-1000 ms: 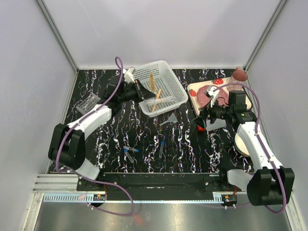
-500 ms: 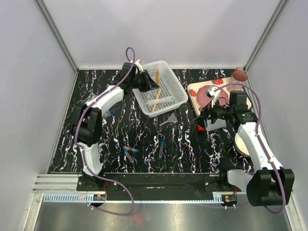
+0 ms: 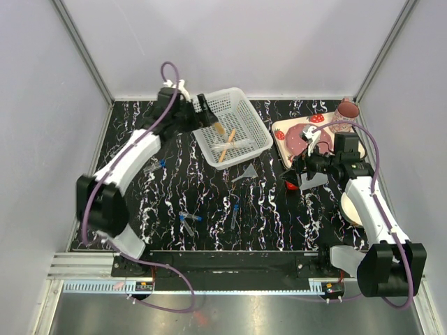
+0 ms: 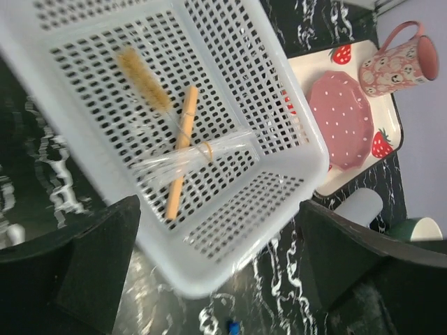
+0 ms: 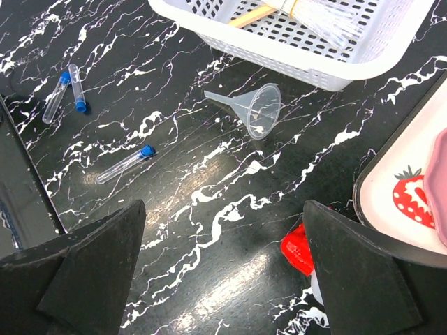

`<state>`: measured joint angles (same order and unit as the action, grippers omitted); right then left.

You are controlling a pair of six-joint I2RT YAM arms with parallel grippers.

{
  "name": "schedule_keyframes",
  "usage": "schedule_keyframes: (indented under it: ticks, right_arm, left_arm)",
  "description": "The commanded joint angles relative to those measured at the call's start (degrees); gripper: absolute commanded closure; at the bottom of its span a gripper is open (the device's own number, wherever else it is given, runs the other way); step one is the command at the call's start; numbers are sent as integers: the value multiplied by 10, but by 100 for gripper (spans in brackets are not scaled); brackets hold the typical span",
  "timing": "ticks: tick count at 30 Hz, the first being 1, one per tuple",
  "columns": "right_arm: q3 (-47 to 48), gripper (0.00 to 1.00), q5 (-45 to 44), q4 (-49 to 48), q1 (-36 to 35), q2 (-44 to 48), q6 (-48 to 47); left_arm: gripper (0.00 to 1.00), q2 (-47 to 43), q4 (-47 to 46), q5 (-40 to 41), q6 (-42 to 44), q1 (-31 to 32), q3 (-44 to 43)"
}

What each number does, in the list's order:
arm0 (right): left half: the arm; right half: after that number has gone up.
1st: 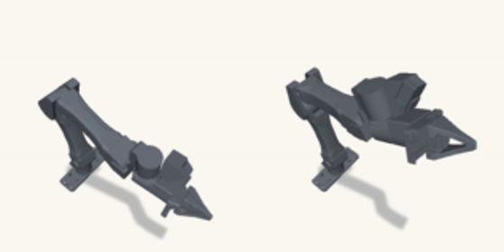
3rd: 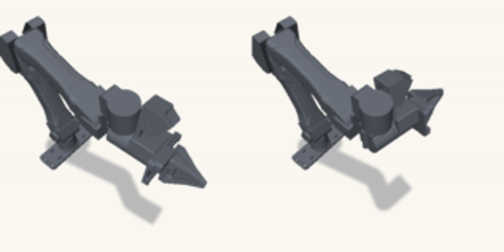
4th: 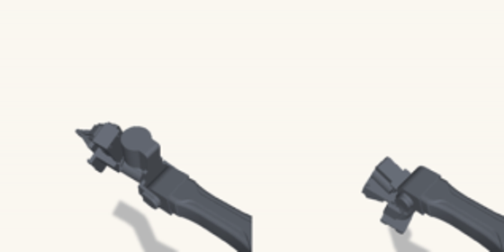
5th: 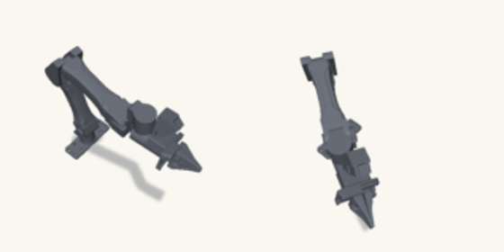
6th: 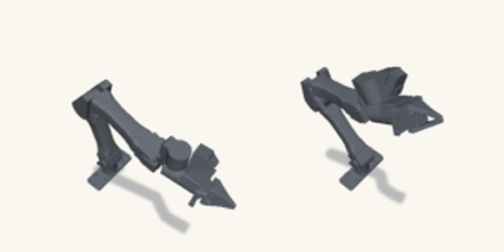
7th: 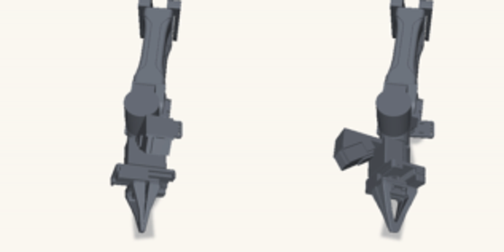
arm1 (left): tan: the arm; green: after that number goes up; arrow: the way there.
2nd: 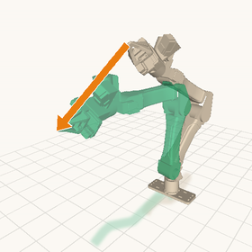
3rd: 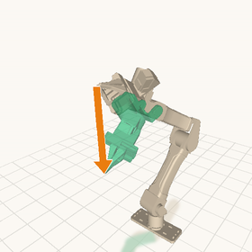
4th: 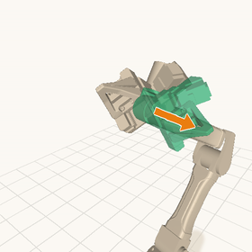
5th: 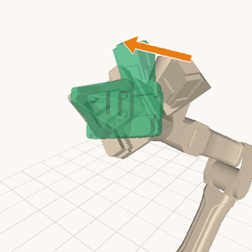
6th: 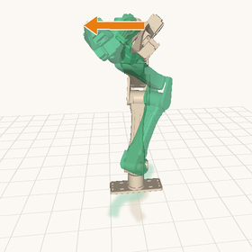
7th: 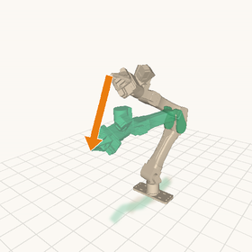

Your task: Organize the chemistry lab equipment

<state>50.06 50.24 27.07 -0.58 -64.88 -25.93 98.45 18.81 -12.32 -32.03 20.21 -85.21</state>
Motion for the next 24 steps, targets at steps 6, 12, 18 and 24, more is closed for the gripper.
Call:
schedule_keyframes:
  ticks: [6,12,18,24]
  right_arm:
    - [64,0,-2,73,2,12,-45]
    - [114,0,-13,152,2,-18,-108]
    - [160,0,-44,352,2,-59,-398]
    - [182,0,-158,446,41,-104,-545]
  left_arm:
    - [1,-377,33,16,121,-103,226]
    - [1,-545,107,56,197,-118,338]
    - [1,-603,119,59,204,-117,399]
    - [1,-637,115,48,192,-116,428]
